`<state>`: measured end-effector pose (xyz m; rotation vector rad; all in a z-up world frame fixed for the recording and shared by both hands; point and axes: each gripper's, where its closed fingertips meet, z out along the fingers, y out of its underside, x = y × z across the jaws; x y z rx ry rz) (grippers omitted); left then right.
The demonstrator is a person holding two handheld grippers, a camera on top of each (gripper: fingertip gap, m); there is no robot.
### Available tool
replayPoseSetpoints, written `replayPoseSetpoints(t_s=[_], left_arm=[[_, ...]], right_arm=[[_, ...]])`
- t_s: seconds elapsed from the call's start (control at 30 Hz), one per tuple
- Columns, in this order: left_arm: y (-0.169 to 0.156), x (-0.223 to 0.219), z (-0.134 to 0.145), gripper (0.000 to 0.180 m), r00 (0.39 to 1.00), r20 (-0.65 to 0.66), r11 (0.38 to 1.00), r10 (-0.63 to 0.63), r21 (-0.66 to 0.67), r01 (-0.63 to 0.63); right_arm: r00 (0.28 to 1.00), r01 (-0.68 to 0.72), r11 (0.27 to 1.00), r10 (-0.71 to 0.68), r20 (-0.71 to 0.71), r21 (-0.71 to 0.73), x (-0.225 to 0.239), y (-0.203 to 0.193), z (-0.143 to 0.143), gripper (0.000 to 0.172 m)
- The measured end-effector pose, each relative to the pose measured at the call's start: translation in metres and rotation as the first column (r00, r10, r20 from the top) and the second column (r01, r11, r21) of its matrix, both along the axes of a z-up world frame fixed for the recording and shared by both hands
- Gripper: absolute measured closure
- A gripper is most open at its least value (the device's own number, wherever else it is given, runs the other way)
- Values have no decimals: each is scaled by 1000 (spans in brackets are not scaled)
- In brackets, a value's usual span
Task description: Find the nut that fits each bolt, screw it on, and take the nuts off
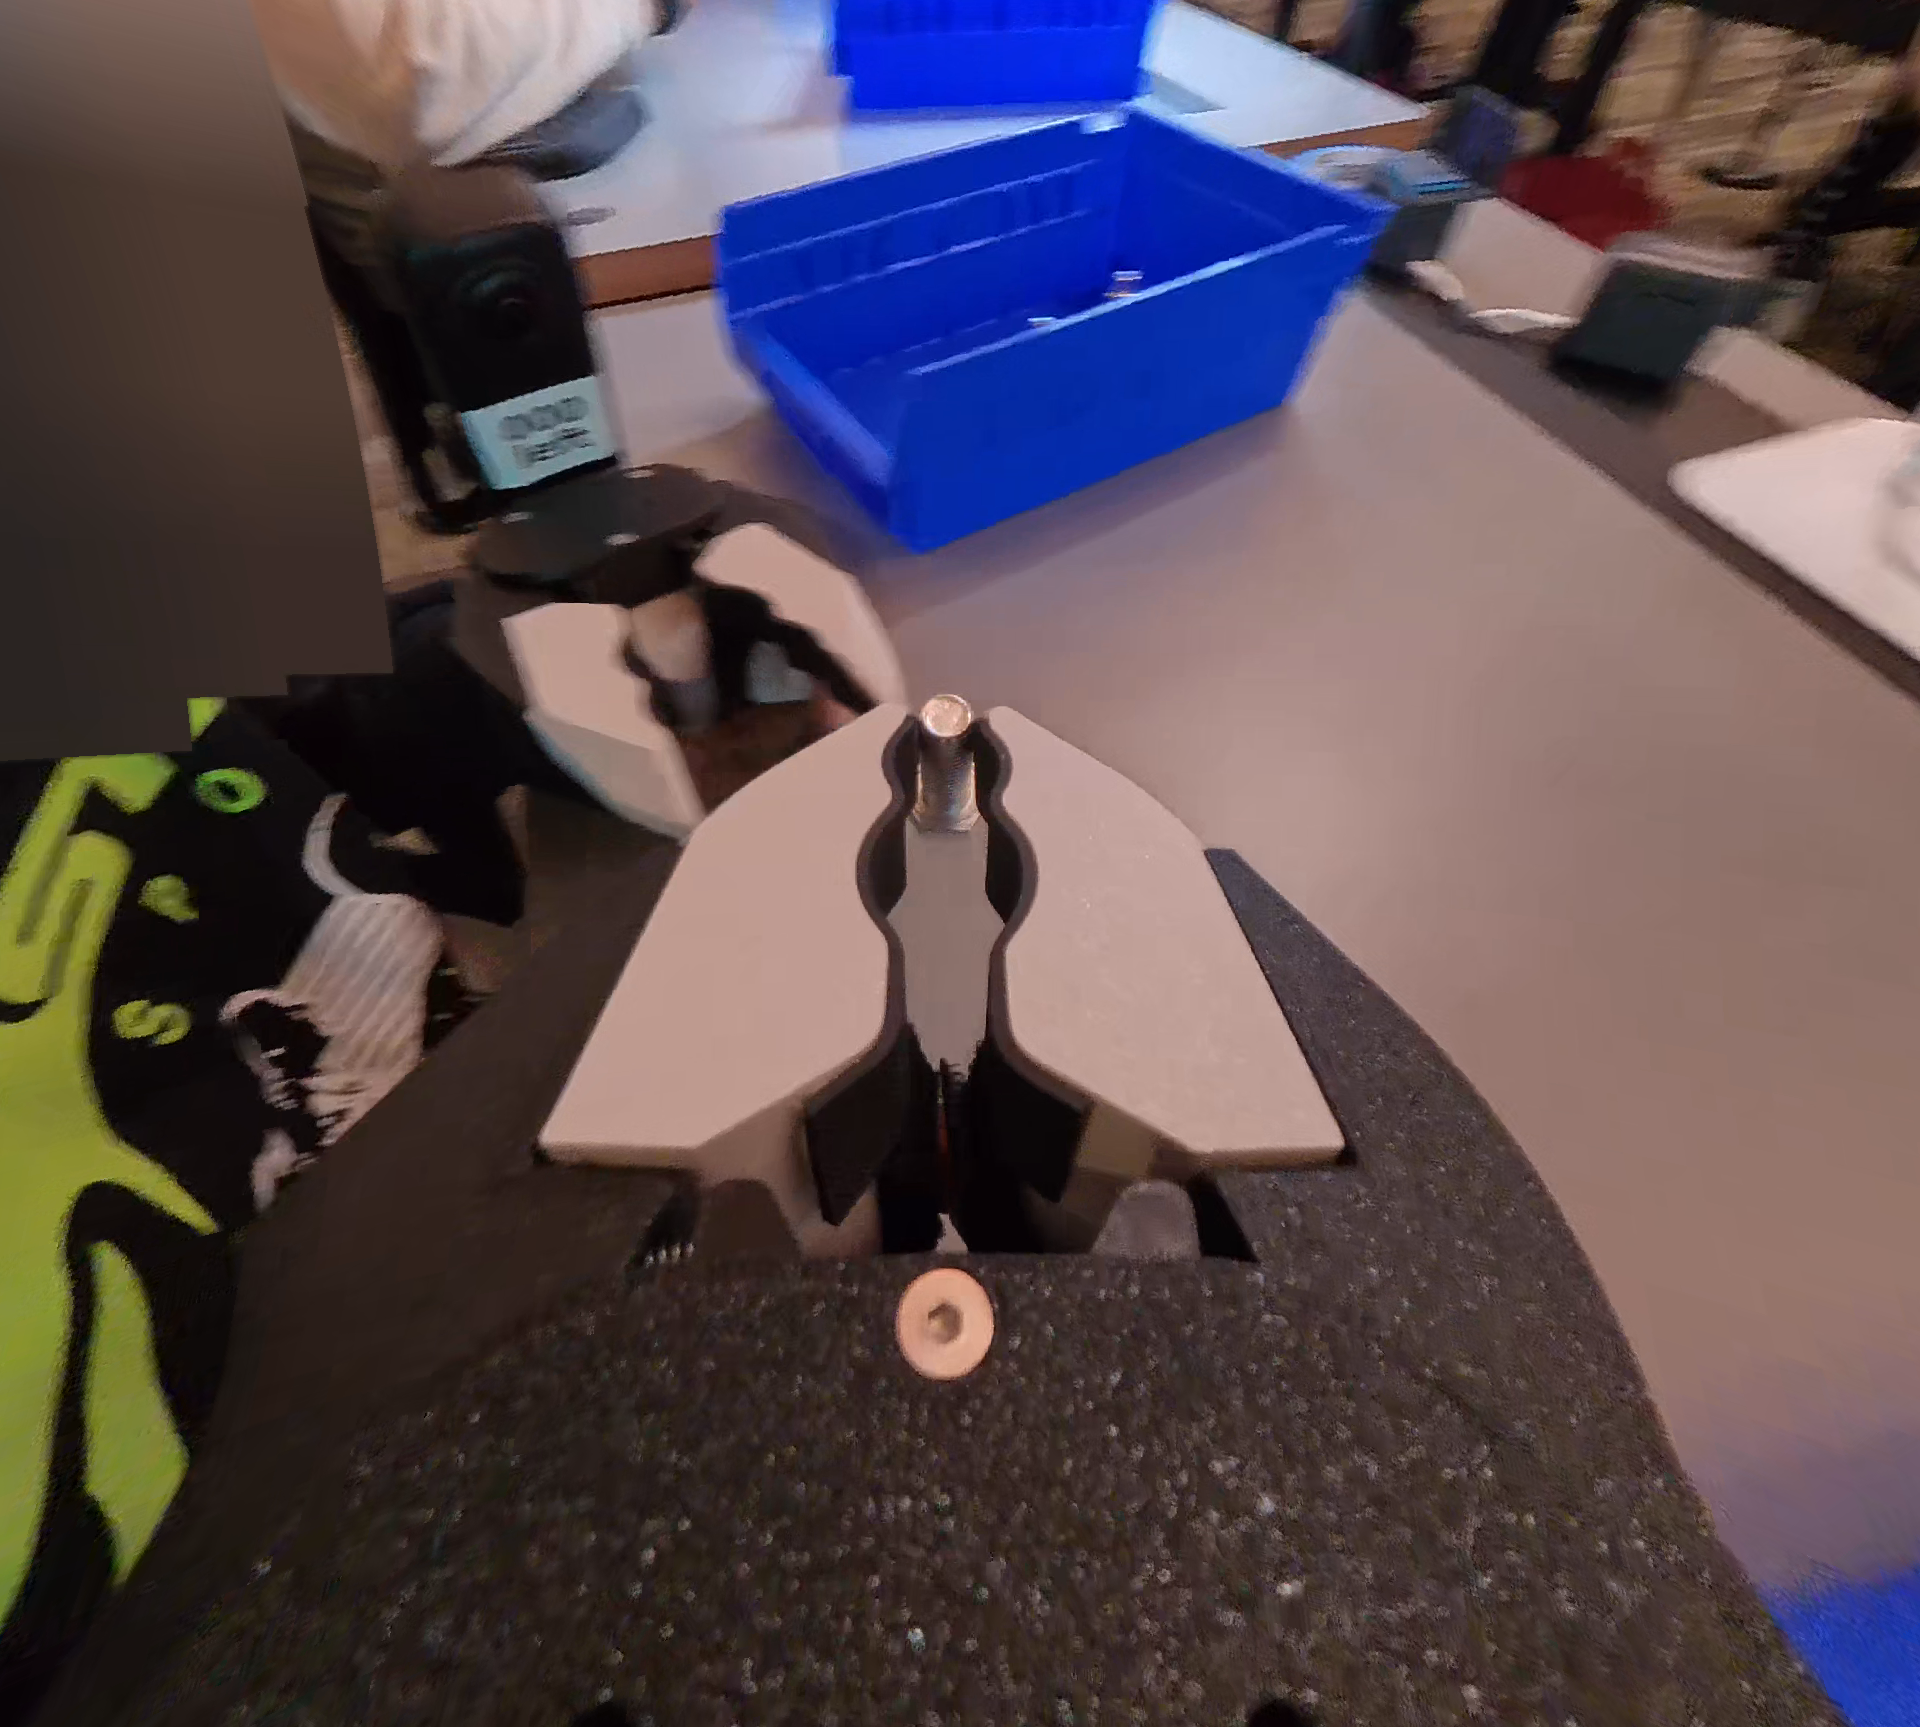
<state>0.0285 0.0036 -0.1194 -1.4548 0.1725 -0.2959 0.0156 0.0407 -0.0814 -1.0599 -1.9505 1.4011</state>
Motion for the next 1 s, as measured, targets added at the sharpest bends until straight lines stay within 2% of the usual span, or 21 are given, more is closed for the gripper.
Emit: replayPoseSetpoints(t_s=[0.1,0.23,0.3,0.4,0.57,0.7,0.9,1.0], left_arm=[[-1,-3,2,131,1000,19,1000,8,11,-8],[-2,-5,4,131,999,37,1000,17,22,-18],[-2,-6,4,131,999,41,1000,19,23,-20],[-2,-7,4,131,999,47,999,23,22,-24],[-2,-8,4,131,998,53,1000,24,18,-25],[-2,-8,4,131,998,55,1000,22,18,-23],[-3,-7,4,131,999,50,1000,19,19,-20],[-3,-8,4,131,999,50,999,22,22,-23]], right_arm=[[957,288,956,-287,-25,52,-9,91,14,162],[767,637,761,-641,-2,120,-13,228,9,162],[692,708,693,-719,56,136,-17,275,-10,162],[624,756,640,-769,139,140,-29,318,-46,161],[534,792,582,-807,253,183,-40,357,-99,161],[491,800,563,-814,311,209,-41,365,-121,161],[477,790,569,-805,352,230,-39,361,-136,160],[482,814,548,-822,303,191,-37,358,-118,152]])
